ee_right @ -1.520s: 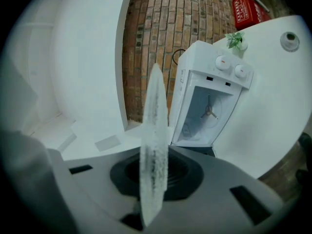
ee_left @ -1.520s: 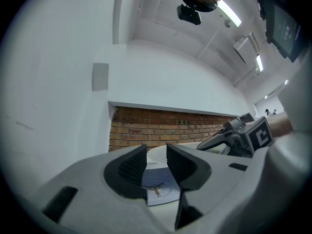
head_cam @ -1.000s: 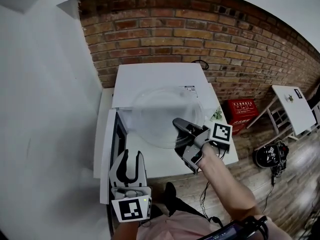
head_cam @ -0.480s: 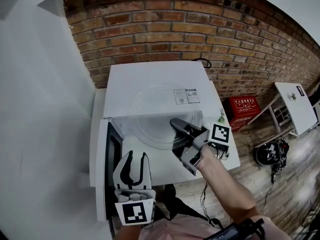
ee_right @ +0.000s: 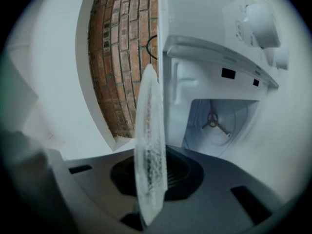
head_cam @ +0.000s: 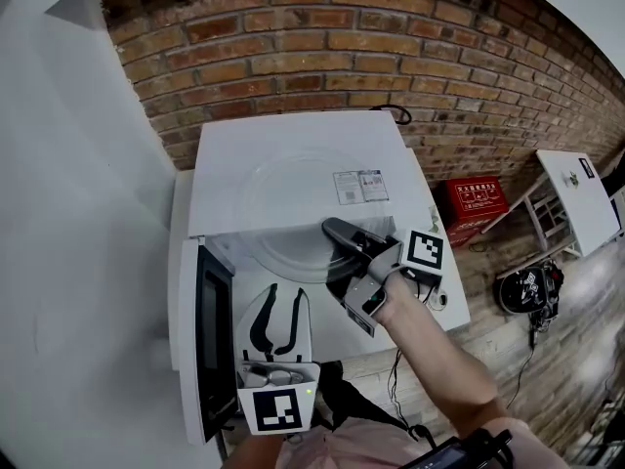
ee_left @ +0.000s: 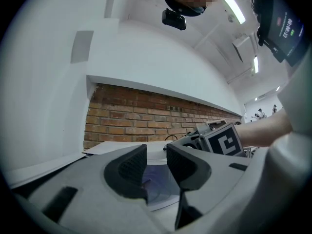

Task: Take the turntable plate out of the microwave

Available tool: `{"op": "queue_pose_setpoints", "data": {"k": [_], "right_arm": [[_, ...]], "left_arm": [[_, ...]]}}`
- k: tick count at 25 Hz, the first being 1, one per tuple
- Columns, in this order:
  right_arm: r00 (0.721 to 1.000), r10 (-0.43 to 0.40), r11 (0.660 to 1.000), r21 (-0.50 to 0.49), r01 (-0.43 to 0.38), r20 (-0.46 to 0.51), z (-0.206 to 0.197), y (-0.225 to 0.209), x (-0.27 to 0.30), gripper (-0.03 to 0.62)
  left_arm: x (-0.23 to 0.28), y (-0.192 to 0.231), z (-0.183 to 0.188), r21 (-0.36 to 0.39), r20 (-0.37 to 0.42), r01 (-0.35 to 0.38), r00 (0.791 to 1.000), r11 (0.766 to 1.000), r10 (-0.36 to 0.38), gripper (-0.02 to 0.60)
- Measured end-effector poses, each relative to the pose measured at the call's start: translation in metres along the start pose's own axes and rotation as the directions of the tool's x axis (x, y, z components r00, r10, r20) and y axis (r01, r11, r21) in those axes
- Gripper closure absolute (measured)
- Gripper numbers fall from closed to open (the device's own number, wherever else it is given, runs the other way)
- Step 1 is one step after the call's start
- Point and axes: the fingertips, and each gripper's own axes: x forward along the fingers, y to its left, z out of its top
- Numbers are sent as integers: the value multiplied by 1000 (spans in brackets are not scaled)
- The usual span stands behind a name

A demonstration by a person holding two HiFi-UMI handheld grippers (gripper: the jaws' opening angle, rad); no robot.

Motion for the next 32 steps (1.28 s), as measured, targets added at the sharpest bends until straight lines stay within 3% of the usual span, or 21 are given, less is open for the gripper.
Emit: {"op": "queue_pose_setpoints", "data": {"k": [10, 32], "right_arm": [[999, 48, 999, -7, -48, -18, -2, 3, 0, 517], [993, 31, 997, -62, -39, -118, -26, 0, -8, 482]], "left_arm": [[23, -17, -3, -31, 18, 34, 999, 999, -33, 451], [49, -23, 0, -78, 58, 63, 997, 995, -58, 492]]}}
